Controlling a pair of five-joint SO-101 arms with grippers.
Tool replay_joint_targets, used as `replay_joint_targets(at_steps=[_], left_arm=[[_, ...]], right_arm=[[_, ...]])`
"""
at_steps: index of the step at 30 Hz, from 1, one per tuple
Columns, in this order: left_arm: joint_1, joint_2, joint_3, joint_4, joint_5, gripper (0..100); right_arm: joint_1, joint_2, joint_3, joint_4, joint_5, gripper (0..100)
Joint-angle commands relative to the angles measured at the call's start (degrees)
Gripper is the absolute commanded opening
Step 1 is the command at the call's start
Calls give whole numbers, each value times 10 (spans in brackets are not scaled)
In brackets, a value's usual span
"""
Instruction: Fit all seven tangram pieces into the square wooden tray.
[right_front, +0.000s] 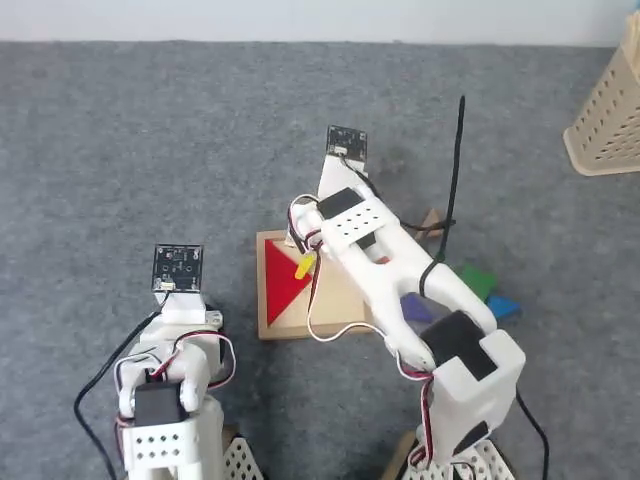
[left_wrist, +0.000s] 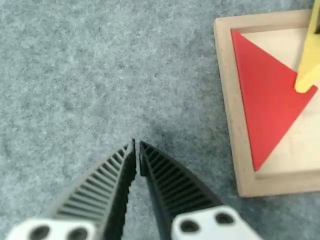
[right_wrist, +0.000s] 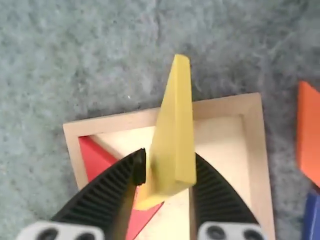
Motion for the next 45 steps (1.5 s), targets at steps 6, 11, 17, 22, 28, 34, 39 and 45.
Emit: replay_joint_targets(at_steps=[6, 11, 17, 22, 28, 34, 39, 45], left_arm=[[-3, -12, -11, 4, 4, 12], [-3, -12, -11, 4, 4, 12], [-3, -12, -11, 4, 4, 12], [-3, -12, -11, 4, 4, 12], [-3, -12, -11, 4, 4, 12], [-3, -12, -11, 4, 4, 12], [-3, -12, -11, 4, 4, 12], [-3, -12, -11, 4, 4, 12]], right_arm=[[0, -26, -4, 33, -3, 115], [44, -65, -4, 79, -2, 120], [73, -96, -4, 116, 44, 121], [74, -109, -6, 116, 142, 115], [51, -119, -12, 43, 353, 115], [49, -58, -72, 16, 486, 240], [51, 41, -174, 40, 489, 363], [52, 131, -251, 54, 509, 351]])
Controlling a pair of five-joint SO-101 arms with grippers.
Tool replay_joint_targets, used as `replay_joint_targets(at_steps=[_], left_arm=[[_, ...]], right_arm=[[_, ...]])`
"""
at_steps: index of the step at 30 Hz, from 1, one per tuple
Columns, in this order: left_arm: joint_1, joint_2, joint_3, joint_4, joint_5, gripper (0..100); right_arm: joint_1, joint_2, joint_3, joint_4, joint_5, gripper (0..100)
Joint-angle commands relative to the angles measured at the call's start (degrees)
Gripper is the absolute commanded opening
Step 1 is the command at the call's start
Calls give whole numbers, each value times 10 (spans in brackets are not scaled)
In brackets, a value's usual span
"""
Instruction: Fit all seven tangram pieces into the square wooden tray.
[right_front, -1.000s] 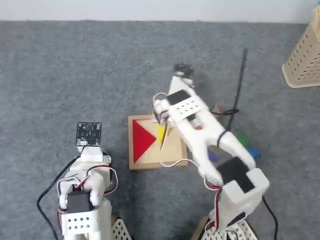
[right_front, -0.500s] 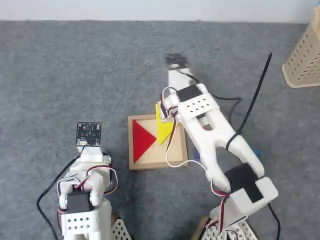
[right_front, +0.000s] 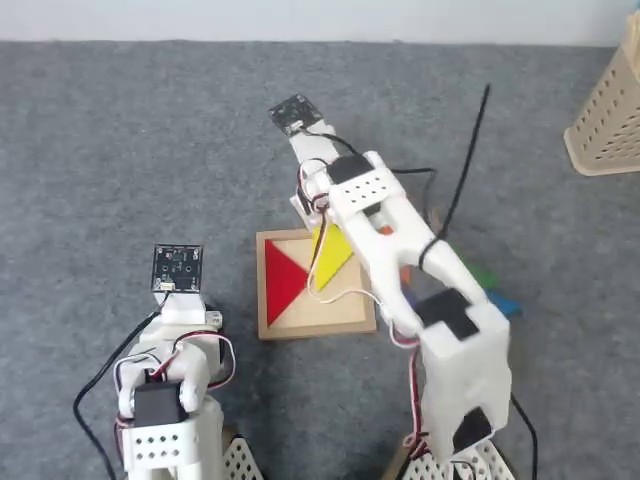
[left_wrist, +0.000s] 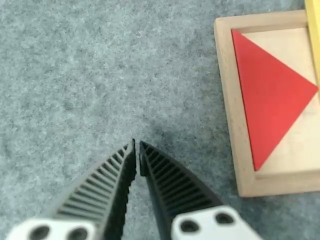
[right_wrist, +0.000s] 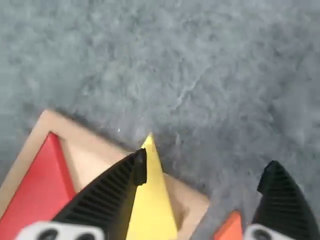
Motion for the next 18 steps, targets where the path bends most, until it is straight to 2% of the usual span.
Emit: replay_joint_targets(at_steps=[1, 12, 18], left_arm=[[-3, -12, -11, 4, 4, 12], [-3, -12, -11, 4, 4, 12], [-3, -12, -11, 4, 4, 12]], right_arm=[[2, 5, -55, 24, 27, 352], [-7, 16, -56, 22, 24, 351], [-23, -7, -56, 25, -2, 351]])
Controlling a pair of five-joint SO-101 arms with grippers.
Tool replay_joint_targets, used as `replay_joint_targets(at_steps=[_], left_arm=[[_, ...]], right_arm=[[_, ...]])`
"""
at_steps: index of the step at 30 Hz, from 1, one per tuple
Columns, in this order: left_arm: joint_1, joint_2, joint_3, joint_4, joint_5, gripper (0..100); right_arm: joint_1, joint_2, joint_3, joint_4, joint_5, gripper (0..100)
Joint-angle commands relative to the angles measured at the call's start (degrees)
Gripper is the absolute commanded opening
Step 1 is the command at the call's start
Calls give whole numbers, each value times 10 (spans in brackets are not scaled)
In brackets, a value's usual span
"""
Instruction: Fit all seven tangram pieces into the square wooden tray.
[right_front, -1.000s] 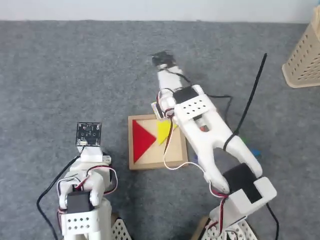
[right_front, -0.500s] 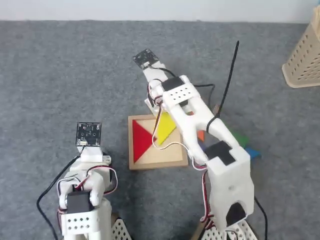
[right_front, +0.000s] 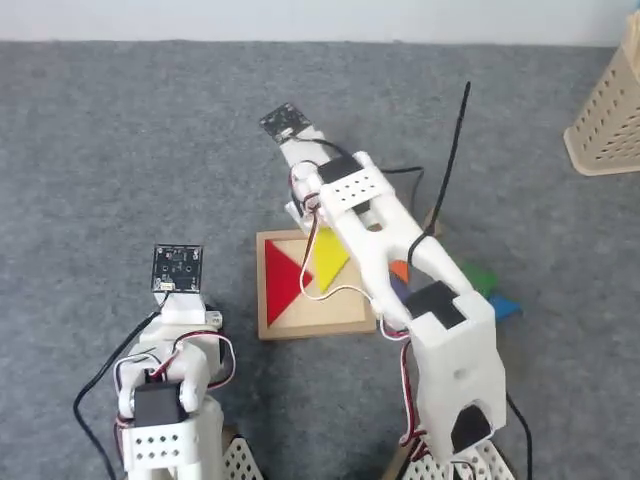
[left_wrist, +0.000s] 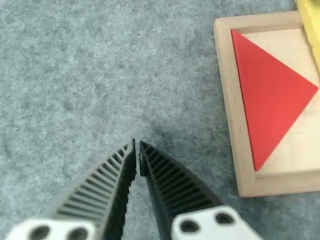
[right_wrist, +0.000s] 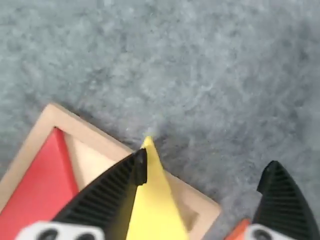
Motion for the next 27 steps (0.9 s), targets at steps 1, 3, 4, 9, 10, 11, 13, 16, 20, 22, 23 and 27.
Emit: replay_joint_targets(at_steps=[1, 3, 4, 9, 10, 11, 13, 16, 20, 22, 23, 27], left_arm=[[-3, -12, -11, 4, 4, 12], [-3, -12, -11, 4, 4, 12], [-3, -12, -11, 4, 4, 12], [-3, -12, -11, 4, 4, 12], [-3, -12, -11, 4, 4, 12], [-3, -12, -11, 4, 4, 12], [-3, -12, -11, 4, 4, 12], [-3, -12, -11, 4, 4, 12], [-3, -12, -11, 4, 4, 12], [-3, -12, -11, 4, 4, 12], [-3, -12, -11, 4, 4, 12], [-3, -12, -11, 4, 4, 12]], right_arm=[[-7, -36, -33, 5, -19, 351], [-7, -29, -33, 4, -25, 351], [-7, -25, -33, 4, -26, 351], [-7, -42, -33, 6, -27, 351], [-7, -51, -33, 8, -27, 351], [-7, -60, -33, 10, -27, 351], [-10, -76, -31, 20, -34, 351], [-32, -92, -24, 27, -33, 351], [-51, -87, -12, 16, -25, 351], [-50, -73, -12, 0, -25, 351], [-48, -61, -15, -5, -25, 351], [-31, -21, -15, -32, -25, 351]])
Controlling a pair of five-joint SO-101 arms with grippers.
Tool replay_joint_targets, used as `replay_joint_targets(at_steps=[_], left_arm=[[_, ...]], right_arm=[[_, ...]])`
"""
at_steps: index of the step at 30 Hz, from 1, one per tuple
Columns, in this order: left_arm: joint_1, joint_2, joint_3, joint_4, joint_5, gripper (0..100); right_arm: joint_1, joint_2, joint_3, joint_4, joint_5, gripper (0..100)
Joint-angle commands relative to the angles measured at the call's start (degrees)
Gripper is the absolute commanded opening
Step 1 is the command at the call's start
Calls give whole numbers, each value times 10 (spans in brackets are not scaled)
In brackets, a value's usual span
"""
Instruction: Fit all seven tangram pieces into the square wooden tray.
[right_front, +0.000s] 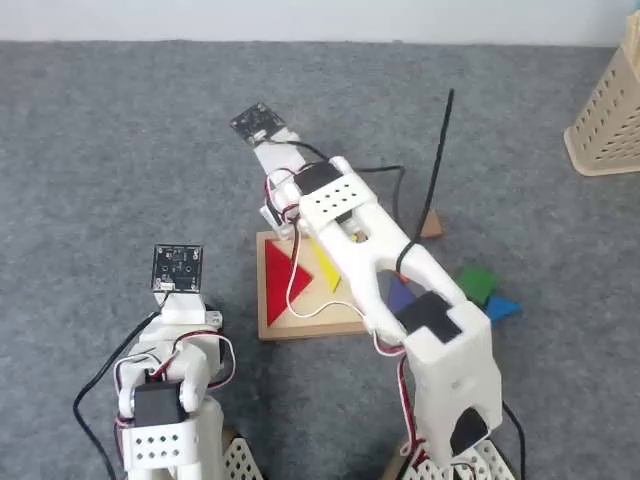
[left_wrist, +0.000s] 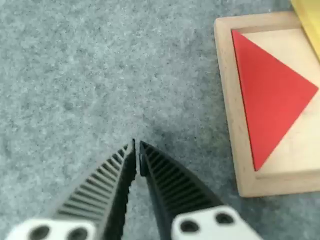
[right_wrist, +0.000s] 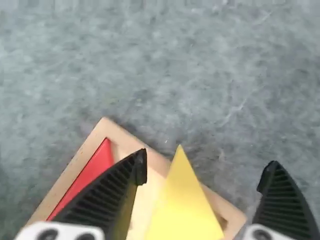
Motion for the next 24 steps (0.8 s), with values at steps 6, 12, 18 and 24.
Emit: replay_joint_targets(at_steps=[6, 12, 18, 24], left_arm=[[-3, -12, -11, 4, 4, 12], [-3, -12, -11, 4, 4, 12], [-3, -12, -11, 4, 4, 12], [-3, -12, -11, 4, 4, 12]], right_arm=[[45, 35, -16, -40, 1, 351], [82, 29, -16, -40, 0, 258], [129, 31, -16, -36, 0, 162], [167, 28, -15, -22, -22, 158]])
